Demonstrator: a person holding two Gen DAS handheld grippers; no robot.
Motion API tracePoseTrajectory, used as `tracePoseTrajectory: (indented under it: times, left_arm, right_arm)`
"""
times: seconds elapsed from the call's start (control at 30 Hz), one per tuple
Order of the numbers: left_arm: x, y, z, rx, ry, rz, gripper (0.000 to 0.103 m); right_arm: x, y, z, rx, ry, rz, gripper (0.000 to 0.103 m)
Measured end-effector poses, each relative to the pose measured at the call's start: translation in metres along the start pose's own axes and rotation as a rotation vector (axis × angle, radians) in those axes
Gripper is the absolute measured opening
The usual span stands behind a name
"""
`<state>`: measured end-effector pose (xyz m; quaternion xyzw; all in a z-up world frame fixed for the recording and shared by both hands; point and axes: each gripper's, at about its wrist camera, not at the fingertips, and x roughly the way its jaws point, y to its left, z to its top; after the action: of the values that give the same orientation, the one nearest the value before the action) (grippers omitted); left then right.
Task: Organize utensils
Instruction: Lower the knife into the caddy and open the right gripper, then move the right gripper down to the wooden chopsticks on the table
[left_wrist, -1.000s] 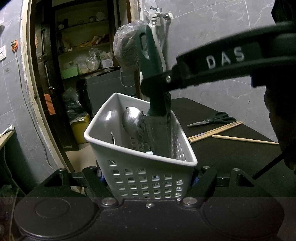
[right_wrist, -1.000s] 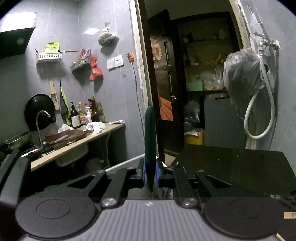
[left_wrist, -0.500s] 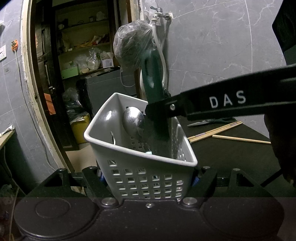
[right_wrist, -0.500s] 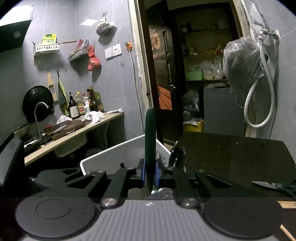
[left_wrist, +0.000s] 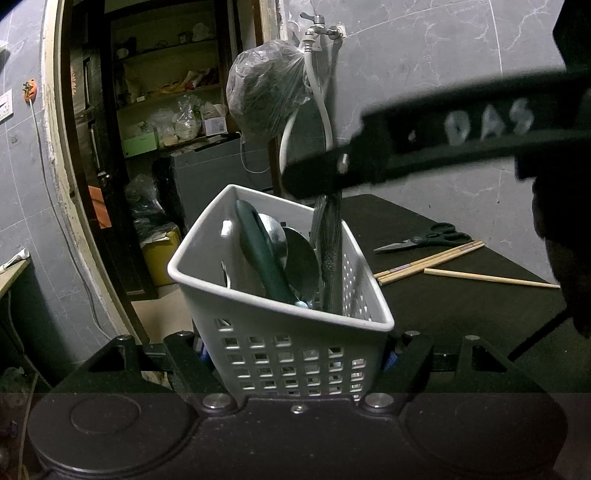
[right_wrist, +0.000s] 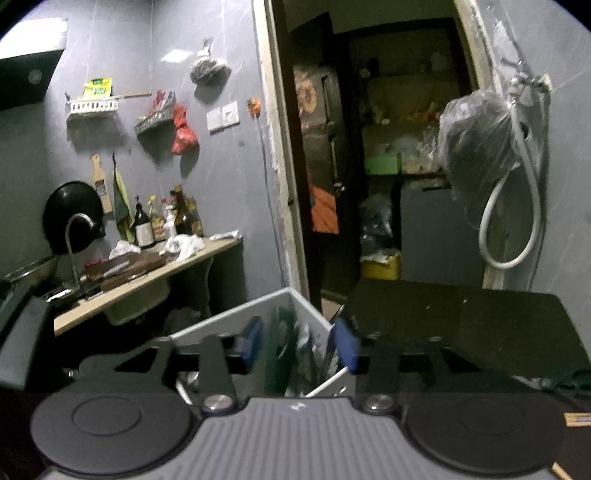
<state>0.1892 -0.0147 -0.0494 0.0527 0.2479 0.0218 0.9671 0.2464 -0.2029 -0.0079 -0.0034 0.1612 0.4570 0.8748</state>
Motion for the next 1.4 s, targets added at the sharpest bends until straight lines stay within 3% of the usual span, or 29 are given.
tracePoseTrajectory:
  times: [0.03, 0.1, 0.27, 0.4, 0.53, 0.73, 1.03, 1.3, 1.4]
  left_arm:
    - [0.0, 0.0, 0.0, 0.0, 0.0, 0.0, 0.078]
    - [0.0, 0.0, 0.0, 0.001, 0.0, 0.0, 0.078]
    - [0.0, 0.001, 0.0, 0.003, 0.001, 0.001, 0.078]
    - [0.0, 0.001, 0.0, 0.003, 0.002, 0.001, 0.078]
    - [-0.001, 0.001, 0.0, 0.001, 0.006, 0.003, 0.078]
    - [-0.001, -0.002, 0.002, -0.002, 0.015, 0.011, 0.078]
    - [0.0, -0.005, 0.006, -0.014, 0.032, 0.03, 0.078]
    - [0.0, -0.009, 0.007, -0.026, 0.044, 0.049, 0.079]
    - [0.001, -0.009, 0.009, -0.028, 0.047, 0.054, 0.079]
  right_arm:
    - [-0.003, -0.002, 0.001, 0.001, -0.01, -0.009, 0.067]
    - [-0.009, -0.005, 0.004, 0.005, -0.033, -0.035, 0.085]
    - [-0.024, -0.021, 0.003, 0.026, -0.073, -0.123, 0.101]
    - [-0.034, -0.045, -0.008, 0.067, -0.062, -0.243, 0.103]
    - [-0.035, -0.079, -0.028, 0.156, 0.019, -0.363, 0.103]
    - [-0.027, -0.127, -0.066, 0.228, 0.141, -0.467, 0.103]
    - [0.017, -0.192, -0.087, 0.233, 0.282, -0.466, 0.103]
    - [0.05, -0.241, -0.081, 0.283, 0.307, -0.326, 0.103]
    - [0.062, -0.254, -0.081, 0.295, 0.331, -0.318, 0.103]
